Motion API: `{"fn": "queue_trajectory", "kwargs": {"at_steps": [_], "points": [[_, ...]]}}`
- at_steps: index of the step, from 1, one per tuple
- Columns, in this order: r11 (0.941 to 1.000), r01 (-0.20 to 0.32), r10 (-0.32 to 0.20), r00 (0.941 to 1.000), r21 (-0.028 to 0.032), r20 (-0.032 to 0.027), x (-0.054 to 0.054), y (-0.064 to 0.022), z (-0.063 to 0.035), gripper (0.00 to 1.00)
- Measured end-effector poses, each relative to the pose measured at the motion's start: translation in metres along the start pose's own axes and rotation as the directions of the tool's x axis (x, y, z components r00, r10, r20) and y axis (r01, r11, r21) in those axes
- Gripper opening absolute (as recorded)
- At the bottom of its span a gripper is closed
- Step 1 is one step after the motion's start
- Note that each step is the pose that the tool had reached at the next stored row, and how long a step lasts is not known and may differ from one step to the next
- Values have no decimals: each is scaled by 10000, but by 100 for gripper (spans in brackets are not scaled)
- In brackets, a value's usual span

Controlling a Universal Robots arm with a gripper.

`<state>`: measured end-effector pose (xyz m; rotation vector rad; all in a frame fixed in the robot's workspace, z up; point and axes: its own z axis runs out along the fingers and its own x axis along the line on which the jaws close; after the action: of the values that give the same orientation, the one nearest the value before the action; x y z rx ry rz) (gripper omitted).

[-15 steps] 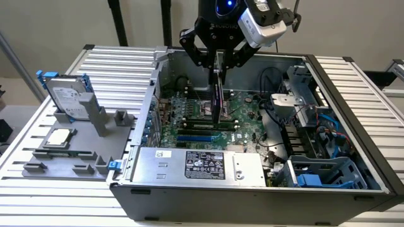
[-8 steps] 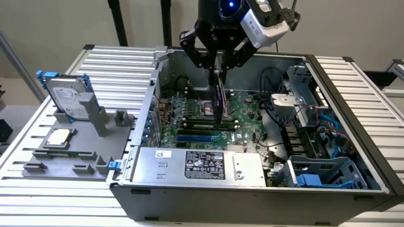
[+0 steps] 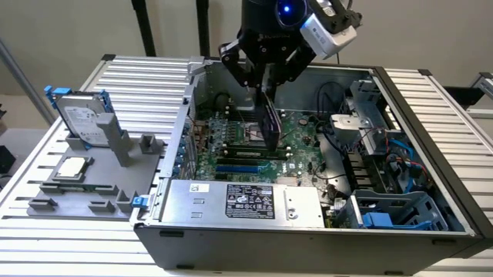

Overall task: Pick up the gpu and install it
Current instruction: 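Insert the gpu into the slot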

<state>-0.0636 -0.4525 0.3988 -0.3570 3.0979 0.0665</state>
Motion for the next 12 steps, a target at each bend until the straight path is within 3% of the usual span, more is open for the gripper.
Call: {"fn": "queue_trajectory", "kwargs": {"at_steps": [6, 12], "points": [[9940, 1091, -1092, 9940, -33, -42, 1, -1, 26, 0], [9765, 2155, -2155, 9765, -69, -79, 1, -2, 52, 0]]}}
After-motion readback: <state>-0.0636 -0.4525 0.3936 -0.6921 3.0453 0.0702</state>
